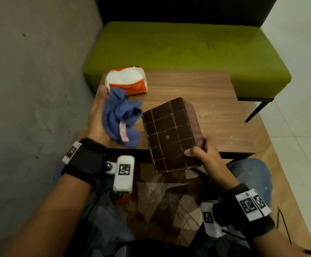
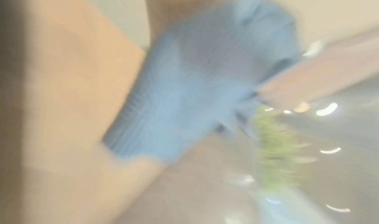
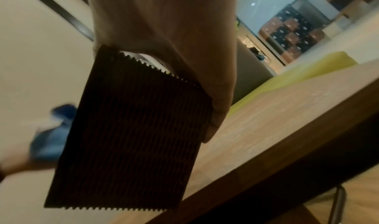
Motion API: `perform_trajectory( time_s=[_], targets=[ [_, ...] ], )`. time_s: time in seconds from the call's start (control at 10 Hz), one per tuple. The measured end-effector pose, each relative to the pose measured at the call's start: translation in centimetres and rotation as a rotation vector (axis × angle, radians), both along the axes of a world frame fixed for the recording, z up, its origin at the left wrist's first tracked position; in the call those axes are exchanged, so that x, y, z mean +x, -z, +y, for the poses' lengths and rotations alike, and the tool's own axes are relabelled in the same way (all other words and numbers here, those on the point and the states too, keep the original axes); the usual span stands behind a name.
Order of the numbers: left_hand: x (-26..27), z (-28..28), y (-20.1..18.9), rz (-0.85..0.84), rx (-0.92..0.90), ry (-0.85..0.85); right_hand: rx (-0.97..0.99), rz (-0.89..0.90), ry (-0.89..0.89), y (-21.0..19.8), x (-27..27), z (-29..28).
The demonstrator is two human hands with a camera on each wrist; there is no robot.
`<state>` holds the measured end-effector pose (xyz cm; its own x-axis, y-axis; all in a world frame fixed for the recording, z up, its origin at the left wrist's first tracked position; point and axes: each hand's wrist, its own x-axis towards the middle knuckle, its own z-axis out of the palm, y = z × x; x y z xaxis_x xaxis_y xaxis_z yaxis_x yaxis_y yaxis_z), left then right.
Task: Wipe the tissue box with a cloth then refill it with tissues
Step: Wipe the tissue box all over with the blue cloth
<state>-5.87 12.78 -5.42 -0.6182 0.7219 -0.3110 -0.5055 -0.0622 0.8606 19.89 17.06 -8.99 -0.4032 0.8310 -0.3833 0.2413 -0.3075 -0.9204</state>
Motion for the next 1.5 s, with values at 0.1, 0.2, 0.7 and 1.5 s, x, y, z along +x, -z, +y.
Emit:
perform_trajectory(
  time_s=[0.1, 0.2, 0.7, 1.5],
  targets=[
    [3.1, 2.8, -2.0, 0.343, 0.164, -0.067, 0.036, 0.002, -0.009, 0.0, -1.4, -0.6],
    [8.2, 2.0, -0.3, 1.158, 0.078, 0.161, 0.067, 0.095, 0.069, 0.1, -2.5, -0.7],
    [9.8, -3.1, 2.9, 1.219, 0.187, 0.537, 0.188, 0.245, 0.13, 0.1, -2.8, -0.6],
    [10.9, -4.1, 4.1, 1.214, 0.172, 0.48, 0.074, 0.296, 0.384, 1.0, -2.9, -0.1]
  ],
)
